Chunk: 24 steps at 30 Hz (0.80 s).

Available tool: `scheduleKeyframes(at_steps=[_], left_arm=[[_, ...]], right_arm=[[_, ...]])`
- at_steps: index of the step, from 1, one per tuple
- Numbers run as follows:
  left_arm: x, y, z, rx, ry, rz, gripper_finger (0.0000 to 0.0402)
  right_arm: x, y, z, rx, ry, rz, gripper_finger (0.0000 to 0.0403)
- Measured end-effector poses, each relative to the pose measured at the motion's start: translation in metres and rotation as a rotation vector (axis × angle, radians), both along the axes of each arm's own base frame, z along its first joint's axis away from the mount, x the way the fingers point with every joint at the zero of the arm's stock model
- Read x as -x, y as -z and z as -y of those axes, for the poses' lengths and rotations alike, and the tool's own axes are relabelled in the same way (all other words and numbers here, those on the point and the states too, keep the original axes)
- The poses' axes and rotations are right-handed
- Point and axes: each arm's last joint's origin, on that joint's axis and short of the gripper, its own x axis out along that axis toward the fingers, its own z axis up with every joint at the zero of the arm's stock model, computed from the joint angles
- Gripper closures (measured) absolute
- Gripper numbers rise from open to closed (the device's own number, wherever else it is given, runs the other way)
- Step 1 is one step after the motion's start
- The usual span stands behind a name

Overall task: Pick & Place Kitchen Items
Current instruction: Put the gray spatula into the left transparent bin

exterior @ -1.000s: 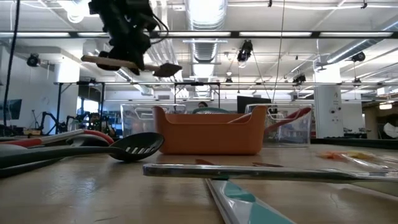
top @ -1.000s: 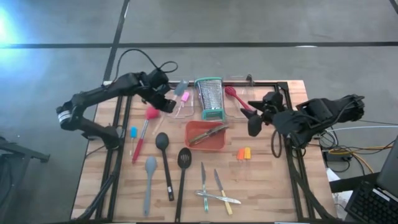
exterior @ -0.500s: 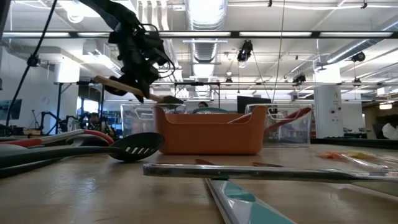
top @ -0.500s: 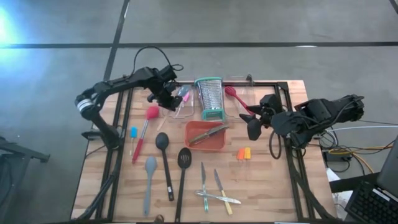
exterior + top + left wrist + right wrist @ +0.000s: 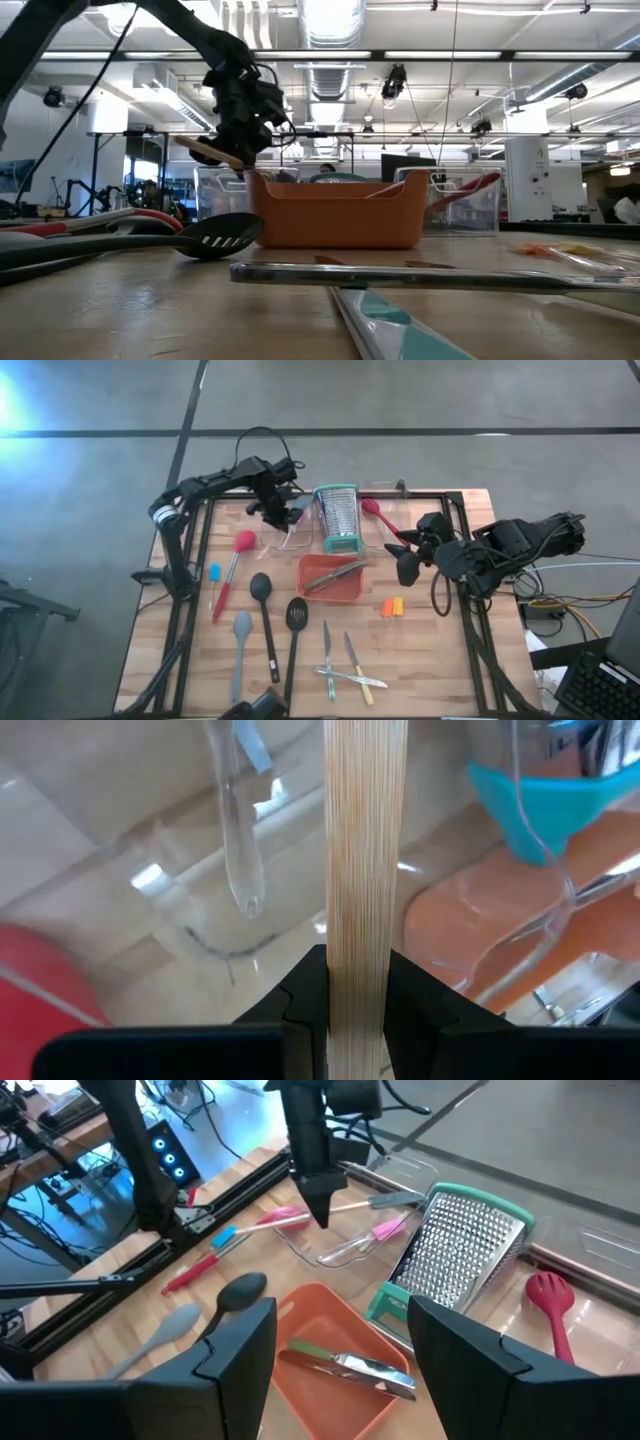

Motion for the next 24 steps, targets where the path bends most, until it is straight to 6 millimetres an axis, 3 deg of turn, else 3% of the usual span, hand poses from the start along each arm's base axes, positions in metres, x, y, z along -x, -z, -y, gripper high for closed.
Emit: scheduleKeyframes(at_steps=[16,24], left_arm=[[0.0036,0.0108,-0.0054,0.060,-0.008,-0.109,0.0332],[0.0026,0.0104,-0.0062,0.046,0.008,-0.091,0.0188]], right_arm=[[0.0003,0.0000,0.0002,0.005,-0.003,-0.004,0.0182],[0.0003,0.0000,0.0002,0.006,-0.003,-0.005,0.0182]])
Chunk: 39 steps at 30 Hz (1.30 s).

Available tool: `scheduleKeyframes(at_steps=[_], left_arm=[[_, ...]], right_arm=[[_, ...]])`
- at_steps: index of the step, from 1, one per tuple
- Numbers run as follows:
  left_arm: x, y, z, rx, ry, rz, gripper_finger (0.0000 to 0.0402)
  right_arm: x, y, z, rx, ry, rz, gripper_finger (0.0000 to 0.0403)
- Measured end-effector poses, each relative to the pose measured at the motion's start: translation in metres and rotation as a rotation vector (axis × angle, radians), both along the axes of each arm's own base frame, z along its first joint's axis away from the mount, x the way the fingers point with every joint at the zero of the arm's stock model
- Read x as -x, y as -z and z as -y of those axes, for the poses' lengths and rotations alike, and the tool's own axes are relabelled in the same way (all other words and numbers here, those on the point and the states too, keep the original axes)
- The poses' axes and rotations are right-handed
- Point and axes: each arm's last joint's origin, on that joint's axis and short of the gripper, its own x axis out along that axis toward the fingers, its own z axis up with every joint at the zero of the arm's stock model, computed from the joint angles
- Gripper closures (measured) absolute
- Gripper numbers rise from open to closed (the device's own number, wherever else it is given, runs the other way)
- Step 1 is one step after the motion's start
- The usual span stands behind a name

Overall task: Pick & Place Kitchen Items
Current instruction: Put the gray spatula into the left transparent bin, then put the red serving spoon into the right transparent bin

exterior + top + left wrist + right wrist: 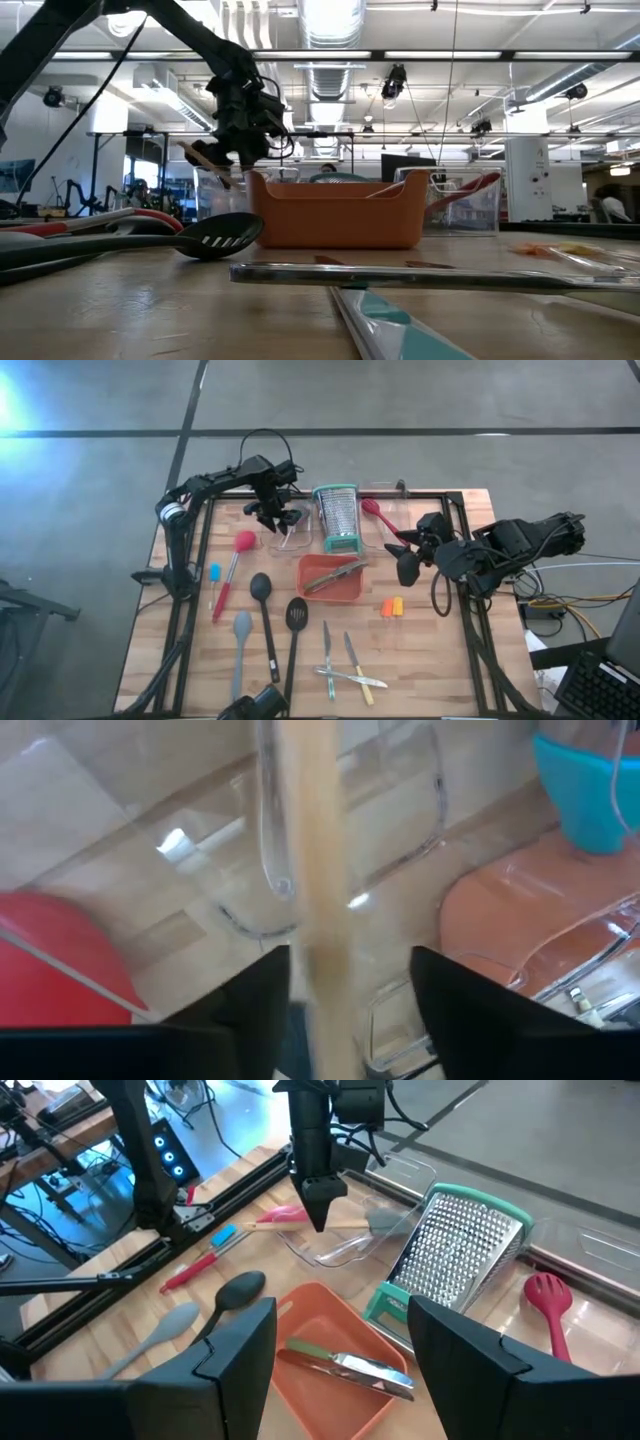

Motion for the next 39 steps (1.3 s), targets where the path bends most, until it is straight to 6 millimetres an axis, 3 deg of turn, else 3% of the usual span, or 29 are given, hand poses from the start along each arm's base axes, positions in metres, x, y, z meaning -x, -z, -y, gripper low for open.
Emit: scheduleKeyframes(at_steps=[4,9,19,25,30,34,39], left_arm=[[-0.001,-0.003,-0.001,0.031,0.007,0.043,0.0152],[0.000,-0.024,0.000,0.043,0.014,0.132,0.0142],[0.019,-0.109,0.015,-0.213,0.043,0.306,0.0140],[0.042,-0.158,0.048,-0.484,0.060,0.391,0.0140],[0.053,-0.192,0.082,-0.675,0.083,0.558,0.0140],[0.056,-0.210,0.108,-0.772,0.129,0.721,0.0140],[0.057,-0.222,0.133,-0.894,0.242,0.887,0.0140]], right_arm=[[0.000,0.001,0.000,0.002,0.000,-0.006,0.0183],[0.002,0.002,0.001,-0.008,0.011,-0.013,0.0184],[0.004,0.000,0.002,-0.010,0.011,-0.009,0.0184],[0.009,-0.004,0.003,-0.011,0.008,0.001,0.0184],[0.015,-0.010,0.005,0.045,-0.038,-0.021,0.0184],[0.029,-0.018,0.011,0.035,-0.039,-0.001,0.0184],[0.060,-0.025,0.023,0.051,-0.012,0.005,0.0184]])
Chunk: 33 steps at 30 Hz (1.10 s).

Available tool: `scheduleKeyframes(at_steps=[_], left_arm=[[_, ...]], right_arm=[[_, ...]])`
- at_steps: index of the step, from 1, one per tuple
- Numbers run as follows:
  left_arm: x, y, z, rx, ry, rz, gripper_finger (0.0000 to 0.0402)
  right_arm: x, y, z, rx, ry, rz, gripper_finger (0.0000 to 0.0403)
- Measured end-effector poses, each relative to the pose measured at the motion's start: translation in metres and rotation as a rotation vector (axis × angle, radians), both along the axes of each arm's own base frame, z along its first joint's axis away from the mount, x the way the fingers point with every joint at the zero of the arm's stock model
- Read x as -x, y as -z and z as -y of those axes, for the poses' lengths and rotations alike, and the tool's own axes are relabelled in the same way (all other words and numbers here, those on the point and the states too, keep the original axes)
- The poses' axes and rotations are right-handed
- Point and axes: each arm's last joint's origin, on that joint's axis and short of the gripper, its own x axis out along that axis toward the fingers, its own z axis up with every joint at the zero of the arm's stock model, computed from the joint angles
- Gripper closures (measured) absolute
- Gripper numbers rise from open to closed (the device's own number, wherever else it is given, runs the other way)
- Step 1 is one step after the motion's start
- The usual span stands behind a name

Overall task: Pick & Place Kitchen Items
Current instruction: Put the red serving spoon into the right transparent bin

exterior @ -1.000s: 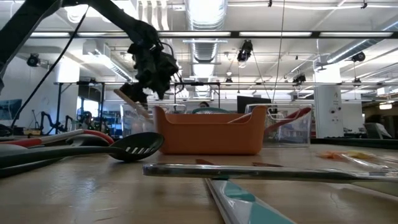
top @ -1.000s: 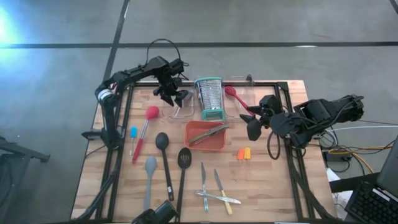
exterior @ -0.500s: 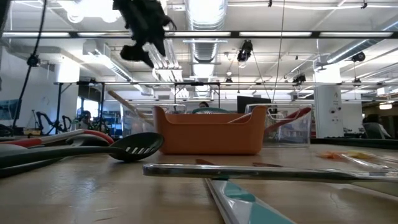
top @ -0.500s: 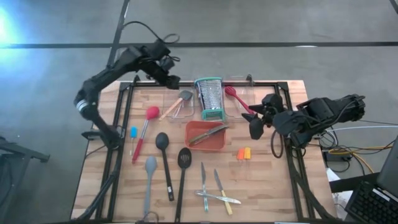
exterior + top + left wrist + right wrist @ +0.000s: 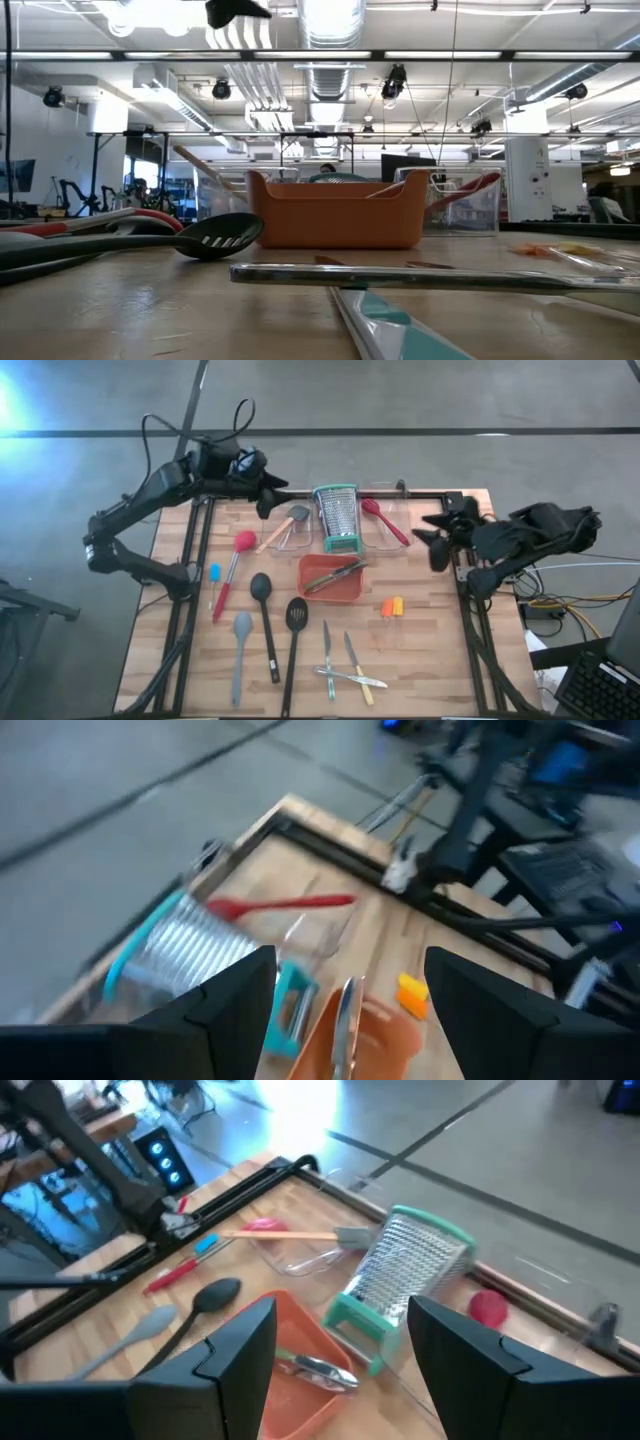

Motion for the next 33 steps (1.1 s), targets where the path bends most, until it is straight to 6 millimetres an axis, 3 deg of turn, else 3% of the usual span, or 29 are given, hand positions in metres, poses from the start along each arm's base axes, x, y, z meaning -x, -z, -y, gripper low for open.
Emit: scheduleKeyframes(at_steps=[7,14,18,27,33], left_arm=[[-0.003,-0.001,0.020,-0.092,0.091,0.094,0.0140],[-0.014,0.004,0.027,-0.175,0.141,0.190,0.0140],[-0.024,0.013,0.040,-0.222,0.207,0.253,0.0140],[-0.036,0.043,0.063,-0.182,0.235,0.208,0.0140],[-0.036,0.046,0.071,-0.141,0.254,0.235,0.0140]], right_arm=[[0.031,-0.010,0.012,-0.030,0.003,0.080,0.0184],[0.045,-0.014,0.017,-0.045,0.003,0.121,0.0184],[0.046,-0.014,0.017,-0.046,0.003,0.123,0.0184],[0.039,-0.012,0.015,-0.038,0.003,0.103,0.0184],[0.031,-0.010,0.012,-0.030,0.003,0.082,0.0184]])
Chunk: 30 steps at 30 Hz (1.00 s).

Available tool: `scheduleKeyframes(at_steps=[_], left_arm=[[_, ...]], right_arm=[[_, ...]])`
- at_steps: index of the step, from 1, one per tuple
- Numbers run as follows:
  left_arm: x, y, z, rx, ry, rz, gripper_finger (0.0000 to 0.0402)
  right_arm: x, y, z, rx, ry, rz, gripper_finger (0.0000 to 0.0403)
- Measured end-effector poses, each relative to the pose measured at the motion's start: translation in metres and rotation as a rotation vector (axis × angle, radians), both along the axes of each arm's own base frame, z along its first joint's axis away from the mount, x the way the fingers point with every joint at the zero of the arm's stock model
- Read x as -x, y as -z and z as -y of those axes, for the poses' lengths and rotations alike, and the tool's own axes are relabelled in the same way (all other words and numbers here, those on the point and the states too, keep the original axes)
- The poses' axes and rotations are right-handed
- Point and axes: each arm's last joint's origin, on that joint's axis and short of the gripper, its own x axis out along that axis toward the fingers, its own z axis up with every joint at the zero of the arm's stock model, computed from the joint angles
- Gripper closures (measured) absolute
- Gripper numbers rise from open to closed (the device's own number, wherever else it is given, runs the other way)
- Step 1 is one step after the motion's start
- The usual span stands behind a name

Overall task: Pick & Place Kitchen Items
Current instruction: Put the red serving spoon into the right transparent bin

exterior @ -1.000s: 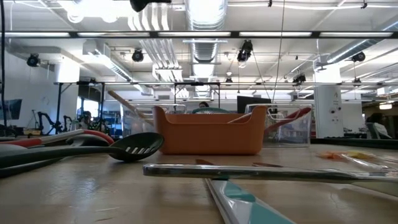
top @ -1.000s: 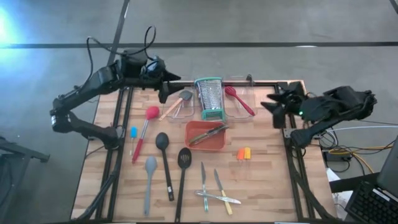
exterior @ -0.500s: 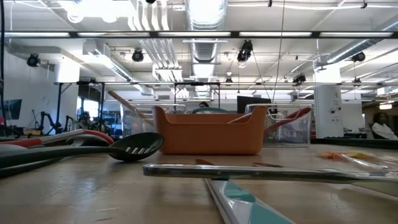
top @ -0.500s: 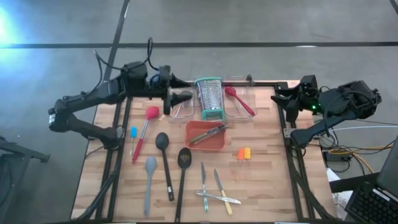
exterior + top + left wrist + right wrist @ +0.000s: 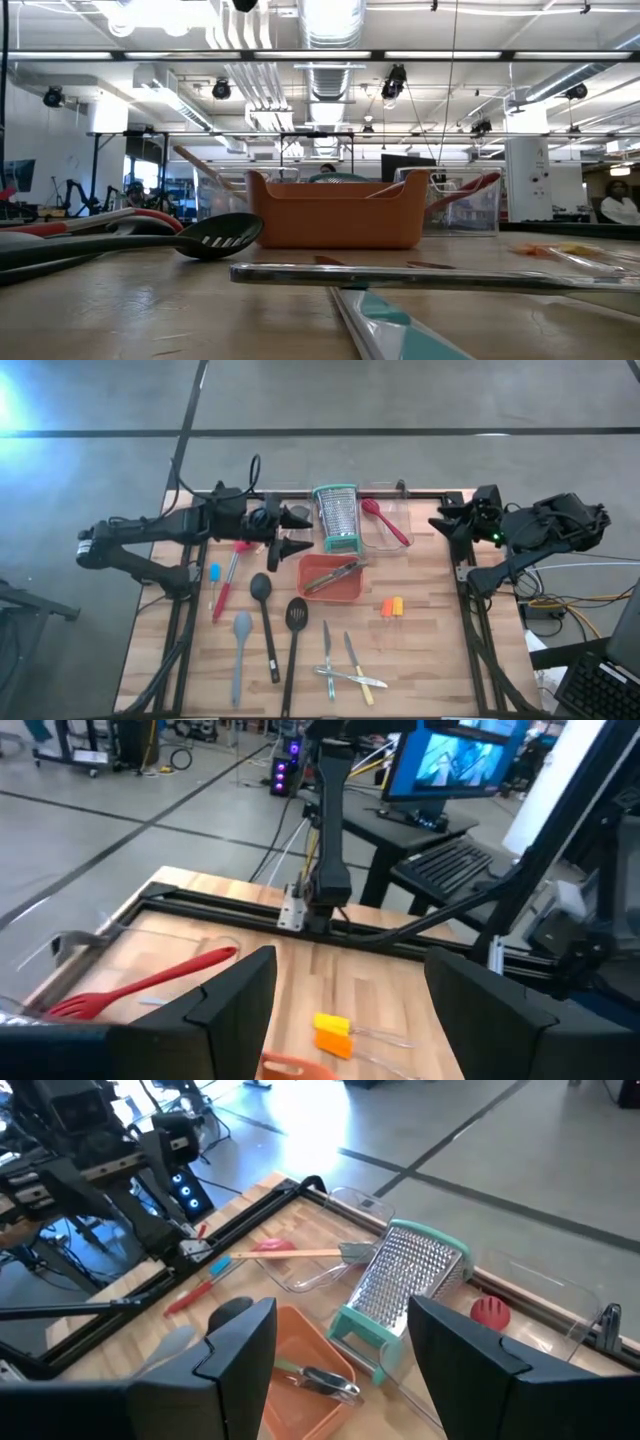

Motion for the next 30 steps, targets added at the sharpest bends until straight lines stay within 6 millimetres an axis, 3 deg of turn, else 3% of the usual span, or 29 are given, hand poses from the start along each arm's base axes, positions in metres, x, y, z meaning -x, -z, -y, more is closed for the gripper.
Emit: scheduleKeyframes(at_steps=[16,30], left_arm=[[0.015,-0.006,0.017,-0.059,-0.017,-0.003,0.0142],[0.037,-0.009,0.020,-0.105,-0.062,-0.053,0.0143]], right_arm=[[-0.032,0.011,-0.012,0.035,0.000,-0.092,0.0183],[-0.082,0.036,-0.031,0.112,-0.004,-0.247,0.0183]])
